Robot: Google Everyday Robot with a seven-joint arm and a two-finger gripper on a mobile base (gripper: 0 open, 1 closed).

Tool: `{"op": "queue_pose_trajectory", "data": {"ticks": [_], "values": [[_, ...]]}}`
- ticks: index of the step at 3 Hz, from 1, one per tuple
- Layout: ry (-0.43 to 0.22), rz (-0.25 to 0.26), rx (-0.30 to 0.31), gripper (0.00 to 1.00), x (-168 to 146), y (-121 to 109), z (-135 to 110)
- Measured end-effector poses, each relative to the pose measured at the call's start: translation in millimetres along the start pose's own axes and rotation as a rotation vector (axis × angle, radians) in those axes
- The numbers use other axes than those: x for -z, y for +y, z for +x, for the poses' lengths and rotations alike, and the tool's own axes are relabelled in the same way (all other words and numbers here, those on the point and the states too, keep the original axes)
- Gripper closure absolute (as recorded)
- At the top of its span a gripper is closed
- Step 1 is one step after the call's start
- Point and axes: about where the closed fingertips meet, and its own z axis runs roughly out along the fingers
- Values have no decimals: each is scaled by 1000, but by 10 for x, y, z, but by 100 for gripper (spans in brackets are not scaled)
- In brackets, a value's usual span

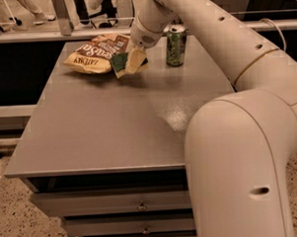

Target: Move sponge near brown chip bag

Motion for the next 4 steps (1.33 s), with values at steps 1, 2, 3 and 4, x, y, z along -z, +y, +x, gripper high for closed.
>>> {"op": "queue_pose_trajectory", "data": {"ticks": [1, 2, 3, 4], "values": [[-59, -6, -21, 74, -68, -92, -181], [-174, -28, -49, 43, -171, 22, -597], [-235, -81, -74, 12, -408, 302, -870], [-238, -107, -113, 0, -539, 539, -835]]}}
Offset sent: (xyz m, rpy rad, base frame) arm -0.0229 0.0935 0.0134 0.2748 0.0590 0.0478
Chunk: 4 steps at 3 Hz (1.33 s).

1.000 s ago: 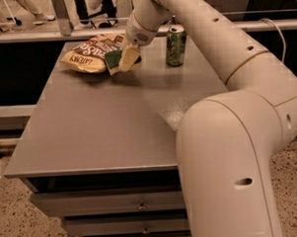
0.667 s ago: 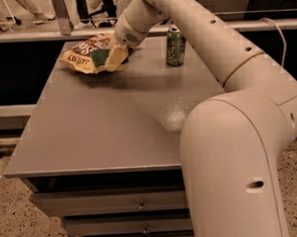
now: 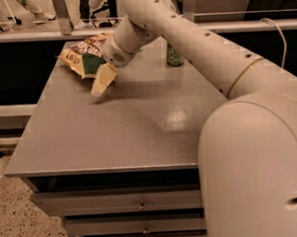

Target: Move sponge near brown chip bag

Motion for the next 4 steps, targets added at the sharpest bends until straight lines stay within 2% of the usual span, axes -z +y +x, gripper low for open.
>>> {"op": "queue_pose_trajectory", "data": {"ticks": [1, 2, 3, 4], "values": [[24, 12, -31, 0, 36, 79, 162], [56, 67, -43, 0, 303, 159, 385], [30, 128, -34, 0, 692, 342, 573], [-39, 172, -30, 0, 1003, 523, 784]]}}
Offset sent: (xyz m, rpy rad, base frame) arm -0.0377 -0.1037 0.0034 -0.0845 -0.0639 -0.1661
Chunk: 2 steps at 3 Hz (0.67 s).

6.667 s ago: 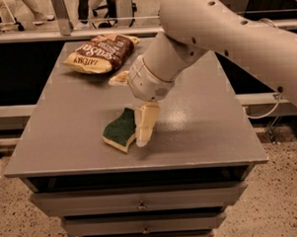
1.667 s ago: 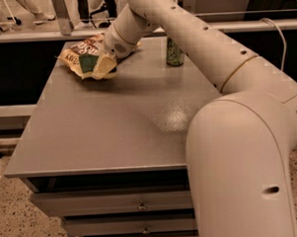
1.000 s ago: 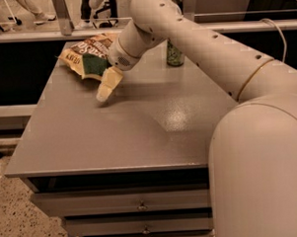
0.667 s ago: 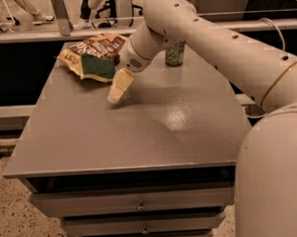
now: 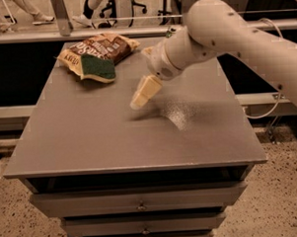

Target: Move sponge near brown chip bag

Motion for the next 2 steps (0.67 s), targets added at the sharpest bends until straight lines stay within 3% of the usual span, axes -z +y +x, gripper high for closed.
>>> {"op": "queue_pose_trajectory", "data": {"ticks": [1, 2], "values": [[-124, 31, -10, 0, 306, 130, 233], [-153, 98, 2, 0, 740, 114, 553]]}}
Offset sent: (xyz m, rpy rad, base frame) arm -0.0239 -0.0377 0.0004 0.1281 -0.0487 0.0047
